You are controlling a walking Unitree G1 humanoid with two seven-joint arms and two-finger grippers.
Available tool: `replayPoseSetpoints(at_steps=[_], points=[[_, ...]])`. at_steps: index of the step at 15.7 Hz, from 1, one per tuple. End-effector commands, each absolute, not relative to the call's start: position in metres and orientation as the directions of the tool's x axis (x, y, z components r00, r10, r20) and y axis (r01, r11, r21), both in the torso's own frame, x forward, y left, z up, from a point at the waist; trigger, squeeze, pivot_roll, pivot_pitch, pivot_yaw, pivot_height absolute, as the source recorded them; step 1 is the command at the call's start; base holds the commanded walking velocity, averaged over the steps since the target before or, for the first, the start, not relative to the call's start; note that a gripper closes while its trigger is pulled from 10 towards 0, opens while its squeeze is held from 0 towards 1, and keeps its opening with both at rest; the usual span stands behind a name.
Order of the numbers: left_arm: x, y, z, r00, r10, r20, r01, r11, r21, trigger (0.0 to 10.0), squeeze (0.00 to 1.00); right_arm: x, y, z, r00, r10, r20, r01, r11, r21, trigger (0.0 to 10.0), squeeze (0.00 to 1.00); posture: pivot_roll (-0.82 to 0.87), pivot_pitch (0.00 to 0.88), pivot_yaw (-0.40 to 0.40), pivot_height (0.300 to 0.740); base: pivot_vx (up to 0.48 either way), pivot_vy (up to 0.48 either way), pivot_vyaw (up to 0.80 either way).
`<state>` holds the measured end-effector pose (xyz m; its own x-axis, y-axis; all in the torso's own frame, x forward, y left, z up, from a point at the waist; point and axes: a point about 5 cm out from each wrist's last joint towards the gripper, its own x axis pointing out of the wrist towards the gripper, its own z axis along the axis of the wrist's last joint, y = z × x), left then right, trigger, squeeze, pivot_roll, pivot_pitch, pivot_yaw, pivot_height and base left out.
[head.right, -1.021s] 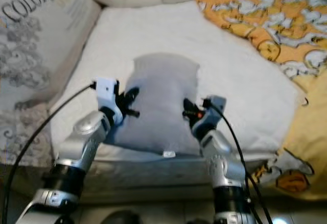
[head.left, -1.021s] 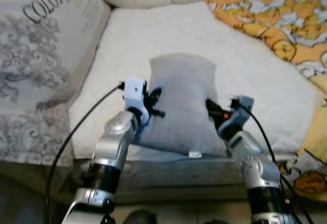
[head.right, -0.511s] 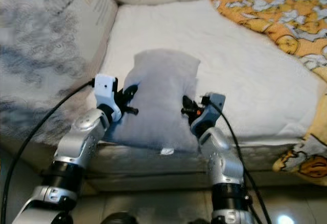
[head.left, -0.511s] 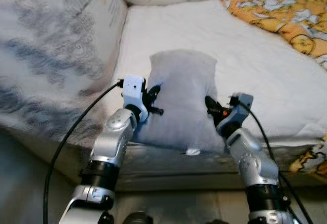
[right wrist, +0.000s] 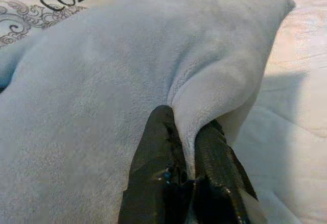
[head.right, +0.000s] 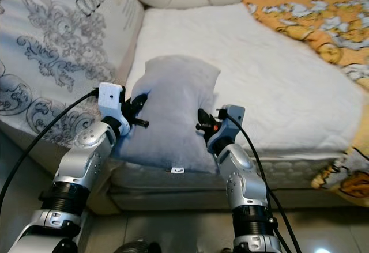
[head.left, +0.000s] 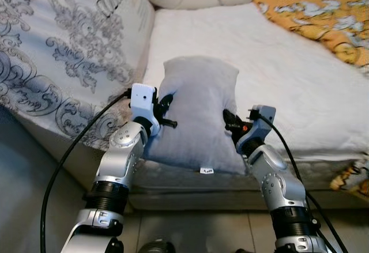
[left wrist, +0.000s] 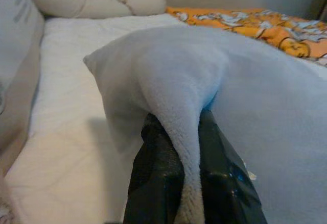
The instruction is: Clean up the room
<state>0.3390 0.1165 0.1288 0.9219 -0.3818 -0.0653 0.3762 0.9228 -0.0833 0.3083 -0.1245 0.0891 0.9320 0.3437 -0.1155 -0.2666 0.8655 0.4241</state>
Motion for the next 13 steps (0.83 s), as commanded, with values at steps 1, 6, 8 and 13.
replayPoseSetpoints(at_steps=[1, 6, 8, 13], points=[[0.3411, 0.1215, 0.1387, 0.93, -0.368, -0.015, 0.366, 0.927, -0.078, 10.0, 0.0, 0.3125, -0.1166, 0.0977, 0.921, 0.38, -0.083, -0.321, 0.863, 0.391, 10.0, 0.0, 0.03, 0.0, 0.086, 0.74, 0.319, 0.0, 0.8], [0.3416, 0.124, 0.1385, 0.935, -0.355, -0.012, 0.353, 0.932, -0.08, 10.0, 0.0, 0.3133, -0.1145, 0.0943, 0.916, 0.388, -0.098, -0.324, 0.862, 0.39, 10.0, 0.0, 0.03, 0.0, 0.084, 0.74, 0.322, 0.0, 0.48], [0.3419, 0.124, 0.1386, 0.935, -0.354, -0.01, 0.352, 0.932, -0.082, 10.0, 0.0, 0.3136, -0.1142, 0.0946, 0.913, 0.395, -0.098, -0.332, 0.863, 0.381, 10.0, 0.0, 0.03, 0.0, 0.085, 0.74, 0.322, 0.0, 0.0], [0.3431, 0.1247, 0.1392, 0.938, -0.347, -0.006, 0.346, 0.935, -0.083, 10.0, 0.0, 0.3137, -0.1134, 0.0936, 0.908, 0.407, -0.103, -0.344, 0.862, 0.373, 10.0, 0.0, 0.03, 0.0, 0.084, 0.74, 0.322, 0.0, 0.0]])
